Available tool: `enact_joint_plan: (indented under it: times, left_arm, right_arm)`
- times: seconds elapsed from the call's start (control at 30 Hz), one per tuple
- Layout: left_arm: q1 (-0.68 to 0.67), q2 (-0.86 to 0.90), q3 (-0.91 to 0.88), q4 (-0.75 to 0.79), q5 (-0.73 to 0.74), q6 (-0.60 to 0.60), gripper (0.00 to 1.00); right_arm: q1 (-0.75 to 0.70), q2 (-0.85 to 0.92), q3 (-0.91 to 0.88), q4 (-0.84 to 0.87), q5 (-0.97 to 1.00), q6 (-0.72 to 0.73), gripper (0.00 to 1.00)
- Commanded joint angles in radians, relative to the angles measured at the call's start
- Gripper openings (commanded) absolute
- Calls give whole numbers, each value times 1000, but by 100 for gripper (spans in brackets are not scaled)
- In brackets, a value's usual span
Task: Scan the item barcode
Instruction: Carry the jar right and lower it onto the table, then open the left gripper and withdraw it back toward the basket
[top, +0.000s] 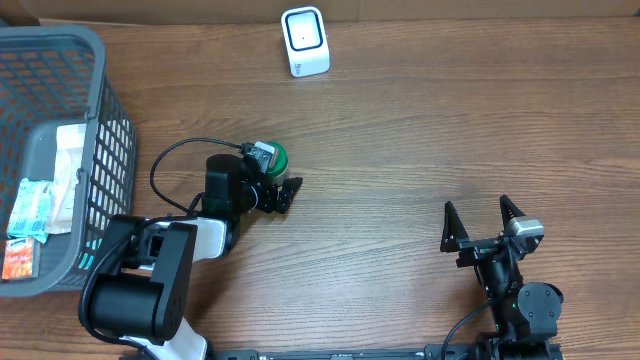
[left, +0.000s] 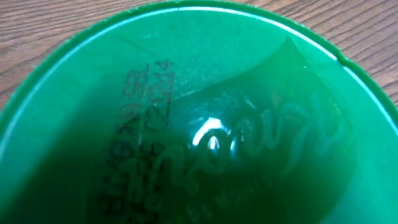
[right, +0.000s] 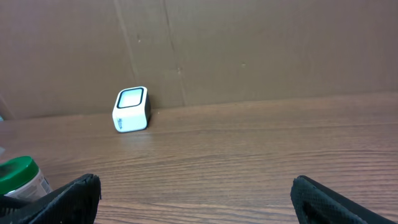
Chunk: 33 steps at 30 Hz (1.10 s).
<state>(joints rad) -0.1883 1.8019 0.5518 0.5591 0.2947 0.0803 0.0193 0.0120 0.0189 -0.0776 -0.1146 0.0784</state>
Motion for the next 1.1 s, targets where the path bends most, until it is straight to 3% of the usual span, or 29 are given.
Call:
enact_joint_plan:
  times: [0.0,0.23,0.4,0.53,0.8,0.97,1.07]
  left_arm:
    - [-1,11,-13,-33,-14,-29,100]
    - [0,-238,-12,-130,-80,-108,100]
    - [42,-526,49,-415,-161,-174,100]
    - [94,-672,256,-834,-165,-174,100]
    - [99,-652,879,-1541,-203,-174,99]
    - [99,-633,1159,-1809,-171,-174,100]
    - [99,-633,1186,-1840,-171,-174,100]
  right_arm:
    - [-6,-7,-11,5,12,0,100]
    - [-6,-7,-11,5,12,0,100]
    - [-6,-7,-11,5,12,0,100]
    - [-6,-7,-11,5,12,0,100]
    - [-6,-7,-11,5,12,0,100]
    - [-6,-7,-11,5,12,0,100]
    - [-6,-7,-11,5,12,0,100]
